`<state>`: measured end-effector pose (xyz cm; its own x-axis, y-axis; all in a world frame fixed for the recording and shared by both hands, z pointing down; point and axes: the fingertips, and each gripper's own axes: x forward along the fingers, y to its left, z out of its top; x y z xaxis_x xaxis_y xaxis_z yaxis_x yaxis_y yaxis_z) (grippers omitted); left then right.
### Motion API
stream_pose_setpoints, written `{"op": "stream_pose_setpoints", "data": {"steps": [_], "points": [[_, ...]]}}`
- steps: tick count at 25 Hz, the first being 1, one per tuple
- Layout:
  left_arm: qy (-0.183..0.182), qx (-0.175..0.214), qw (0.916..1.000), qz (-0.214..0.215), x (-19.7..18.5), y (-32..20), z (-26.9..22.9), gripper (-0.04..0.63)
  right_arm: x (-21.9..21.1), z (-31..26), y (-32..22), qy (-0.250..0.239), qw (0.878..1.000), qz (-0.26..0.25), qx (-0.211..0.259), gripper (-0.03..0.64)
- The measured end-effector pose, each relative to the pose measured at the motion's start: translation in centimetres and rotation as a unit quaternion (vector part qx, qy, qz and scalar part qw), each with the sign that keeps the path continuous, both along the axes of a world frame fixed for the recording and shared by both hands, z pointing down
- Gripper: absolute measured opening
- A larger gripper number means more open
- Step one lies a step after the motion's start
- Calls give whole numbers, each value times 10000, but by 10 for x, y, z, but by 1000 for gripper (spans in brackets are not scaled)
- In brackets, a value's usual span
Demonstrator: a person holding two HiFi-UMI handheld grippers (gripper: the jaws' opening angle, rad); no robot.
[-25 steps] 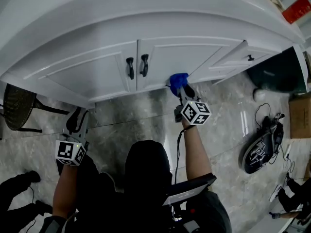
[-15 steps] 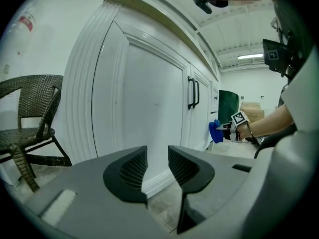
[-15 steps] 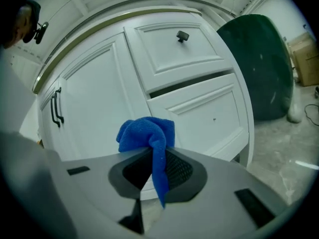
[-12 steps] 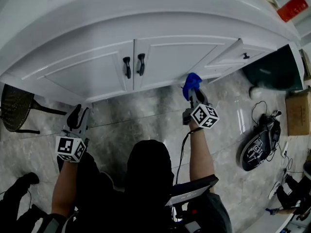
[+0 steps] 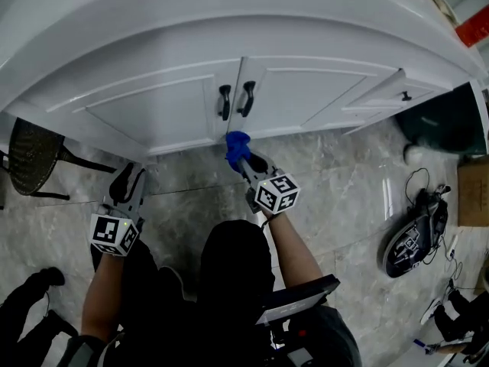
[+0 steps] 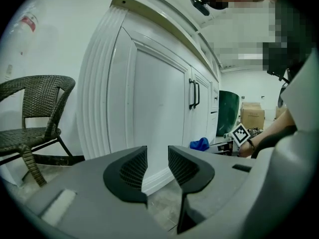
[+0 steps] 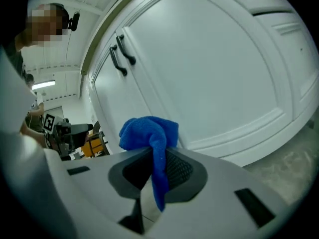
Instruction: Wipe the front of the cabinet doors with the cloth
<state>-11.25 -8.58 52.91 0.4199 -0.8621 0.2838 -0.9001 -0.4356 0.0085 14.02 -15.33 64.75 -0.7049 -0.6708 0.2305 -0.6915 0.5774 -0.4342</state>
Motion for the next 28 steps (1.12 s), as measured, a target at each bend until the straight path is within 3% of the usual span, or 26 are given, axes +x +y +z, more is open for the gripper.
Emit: {"op": "stream_pose_setpoints", "data": {"steps": [4,8,11,15,21,28], "points": [[-17,-21,9997,-250,-24,7,-2,132,-19,27,-14,89,9997,17,-220,55],[-22,-8,9990,-452,-38,10,-6,132,3,42,-34,317,9981,396,-346,55],[11,10,9989,-477,-37,11,-8,132,38,45,-44,524,9955,696,-367,55],[13,-15,9995,-326,-26,8,-6,132,101,46,-53,356,9877,1430,-518,55],[80,-52,9997,-206,-9,2,0,132,195,43,-63,255,9635,2601,-579,55],[-4,-38,10000,-68,1,0,1,132,270,18,-67,615,9424,3256,-467,55]]}}
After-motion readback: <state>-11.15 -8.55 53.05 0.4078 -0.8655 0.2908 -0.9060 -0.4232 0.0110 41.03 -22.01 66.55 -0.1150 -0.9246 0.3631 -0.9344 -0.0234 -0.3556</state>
